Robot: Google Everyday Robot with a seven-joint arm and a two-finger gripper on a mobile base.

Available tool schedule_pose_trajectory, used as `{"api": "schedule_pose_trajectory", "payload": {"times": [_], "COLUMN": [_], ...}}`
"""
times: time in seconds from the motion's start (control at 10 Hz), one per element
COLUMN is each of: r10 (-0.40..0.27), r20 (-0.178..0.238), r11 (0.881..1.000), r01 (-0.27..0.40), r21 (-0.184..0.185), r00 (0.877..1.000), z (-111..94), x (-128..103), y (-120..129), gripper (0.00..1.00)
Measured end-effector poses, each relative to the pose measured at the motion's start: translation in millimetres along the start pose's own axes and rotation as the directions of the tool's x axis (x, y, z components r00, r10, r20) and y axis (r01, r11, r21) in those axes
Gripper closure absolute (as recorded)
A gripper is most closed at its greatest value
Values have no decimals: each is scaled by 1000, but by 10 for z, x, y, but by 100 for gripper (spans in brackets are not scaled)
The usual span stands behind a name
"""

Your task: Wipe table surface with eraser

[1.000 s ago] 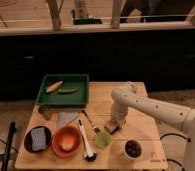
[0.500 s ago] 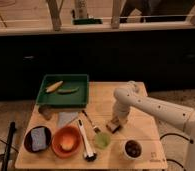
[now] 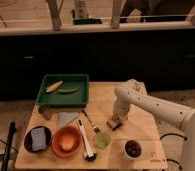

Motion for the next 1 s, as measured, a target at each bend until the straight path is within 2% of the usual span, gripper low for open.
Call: {"api": "schedule_pose_trajectory", "payload": {"times": [0.3,0.6,0.8,1.0], "r10": [-90,-155,-153,-122], "r20": [56,104,105,80], "r11": [996,988,988,992], "r01": [88,152,151,121], "r21": [30,40,30,21], "r00": [994,982,983,989], "z": [3,-30,-111,-185], "x": [-278,-550,-592,-482], "y": [-228,-137,56,209], "gripper": [100,100,100,100]}}
